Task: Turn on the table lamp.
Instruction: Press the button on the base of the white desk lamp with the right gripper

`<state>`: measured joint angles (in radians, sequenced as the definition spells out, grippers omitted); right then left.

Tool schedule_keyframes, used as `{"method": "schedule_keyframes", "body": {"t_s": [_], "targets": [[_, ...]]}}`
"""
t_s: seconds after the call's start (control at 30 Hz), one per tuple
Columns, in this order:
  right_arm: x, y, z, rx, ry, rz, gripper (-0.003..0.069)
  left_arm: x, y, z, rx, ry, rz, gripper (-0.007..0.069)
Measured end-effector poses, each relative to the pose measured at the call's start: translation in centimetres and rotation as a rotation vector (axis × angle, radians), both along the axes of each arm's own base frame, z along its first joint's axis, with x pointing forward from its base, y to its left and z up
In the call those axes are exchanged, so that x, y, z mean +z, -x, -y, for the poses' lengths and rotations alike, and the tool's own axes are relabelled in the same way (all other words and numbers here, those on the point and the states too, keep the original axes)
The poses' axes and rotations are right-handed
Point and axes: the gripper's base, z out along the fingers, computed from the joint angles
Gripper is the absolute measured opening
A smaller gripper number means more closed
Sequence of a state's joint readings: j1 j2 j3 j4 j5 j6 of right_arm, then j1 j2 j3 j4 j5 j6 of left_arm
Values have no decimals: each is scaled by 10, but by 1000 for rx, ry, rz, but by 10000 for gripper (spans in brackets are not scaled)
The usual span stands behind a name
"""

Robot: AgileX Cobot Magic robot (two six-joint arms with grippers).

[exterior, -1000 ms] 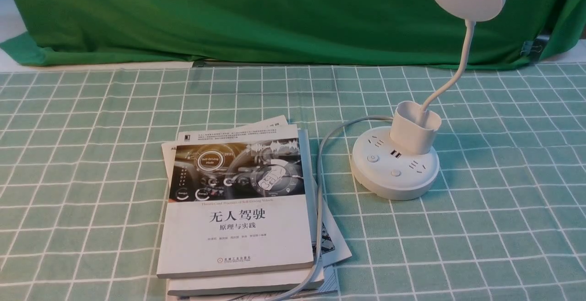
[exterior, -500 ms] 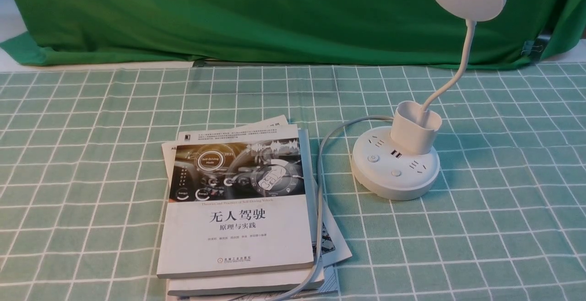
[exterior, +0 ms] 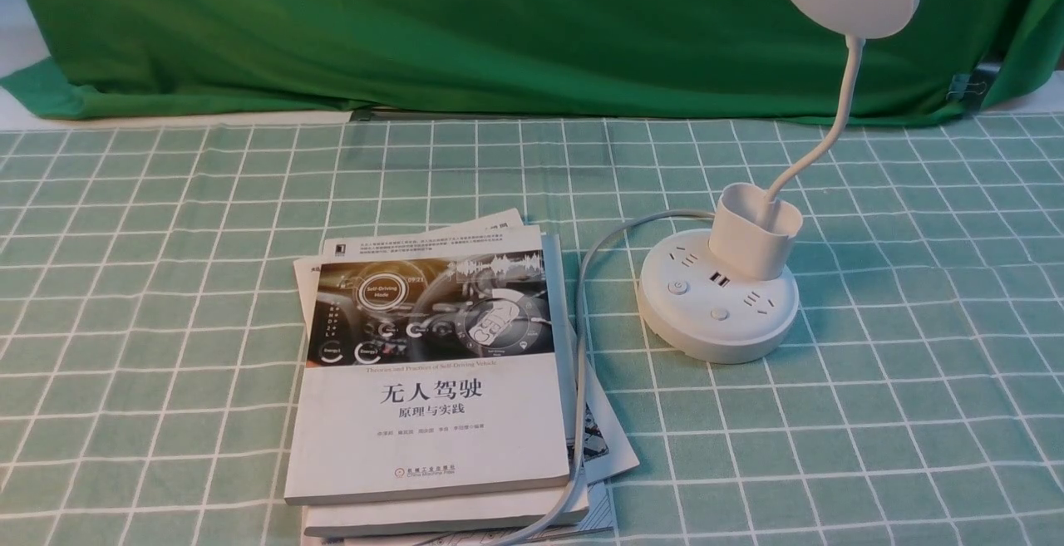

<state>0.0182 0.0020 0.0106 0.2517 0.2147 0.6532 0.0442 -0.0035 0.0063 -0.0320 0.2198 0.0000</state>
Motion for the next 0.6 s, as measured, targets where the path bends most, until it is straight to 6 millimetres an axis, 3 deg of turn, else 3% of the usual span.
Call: {"method": "schedule_keyframes", "body": {"t_s": [0.03, 0.07, 0.23, 0.47, 0.57, 0.6], "targets": [[0, 0, -1, -15, -171, -10, 241, 0, 0, 0, 0, 0, 0, 21], [0, 0, -1, -20, -230, -14, 241, 0, 0, 0, 0, 0, 0, 21], [0, 0, -1, -28, -293, -18, 241, 0, 0, 0, 0, 0, 0, 21], [10, -1, 2, -36, -115, 107, 230, 0, 0, 0, 0, 0, 0, 21], [21, 0, 3, -33, 37, 167, 156, 0, 0, 0, 0, 0, 0, 21], [39, 2, 3, -29, 172, 216, 87, 0, 0, 0, 0, 0, 0, 21]]}}
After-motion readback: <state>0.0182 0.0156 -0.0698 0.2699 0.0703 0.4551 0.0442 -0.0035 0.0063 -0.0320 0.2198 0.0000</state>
